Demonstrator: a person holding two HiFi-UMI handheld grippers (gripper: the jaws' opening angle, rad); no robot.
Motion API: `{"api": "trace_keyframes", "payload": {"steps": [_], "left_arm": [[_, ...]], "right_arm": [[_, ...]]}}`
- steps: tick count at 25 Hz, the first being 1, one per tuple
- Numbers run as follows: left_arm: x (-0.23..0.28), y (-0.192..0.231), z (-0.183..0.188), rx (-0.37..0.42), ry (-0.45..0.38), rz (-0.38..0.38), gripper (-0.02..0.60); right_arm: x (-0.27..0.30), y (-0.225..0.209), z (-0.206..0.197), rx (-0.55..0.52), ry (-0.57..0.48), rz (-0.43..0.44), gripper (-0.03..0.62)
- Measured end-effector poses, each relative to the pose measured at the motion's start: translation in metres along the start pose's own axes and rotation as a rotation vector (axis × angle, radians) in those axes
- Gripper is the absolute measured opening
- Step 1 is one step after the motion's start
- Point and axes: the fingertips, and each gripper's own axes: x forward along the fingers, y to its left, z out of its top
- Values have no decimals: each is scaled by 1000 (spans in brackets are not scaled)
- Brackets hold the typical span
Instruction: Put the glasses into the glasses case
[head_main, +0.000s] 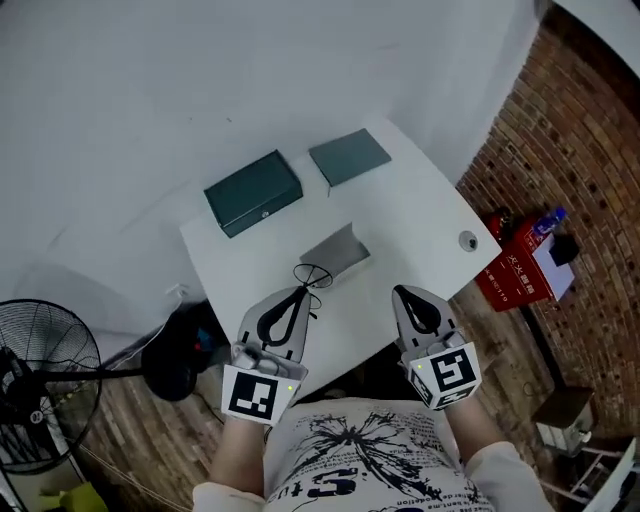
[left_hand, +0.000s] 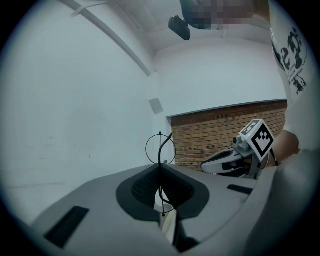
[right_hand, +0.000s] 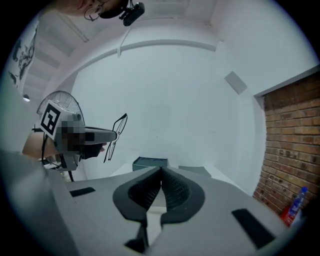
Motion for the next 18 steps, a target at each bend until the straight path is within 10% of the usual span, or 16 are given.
{"api": "trace_keyframes", "payload": {"steps": [11, 18], "left_arm": [[119, 53, -60, 20, 285, 183, 15], [157, 50, -113, 58, 433, 175, 15]], "right_arm": [[137, -95, 12, -18, 84, 297, 15], [168, -117, -15, -18, 148, 438, 15]]}}
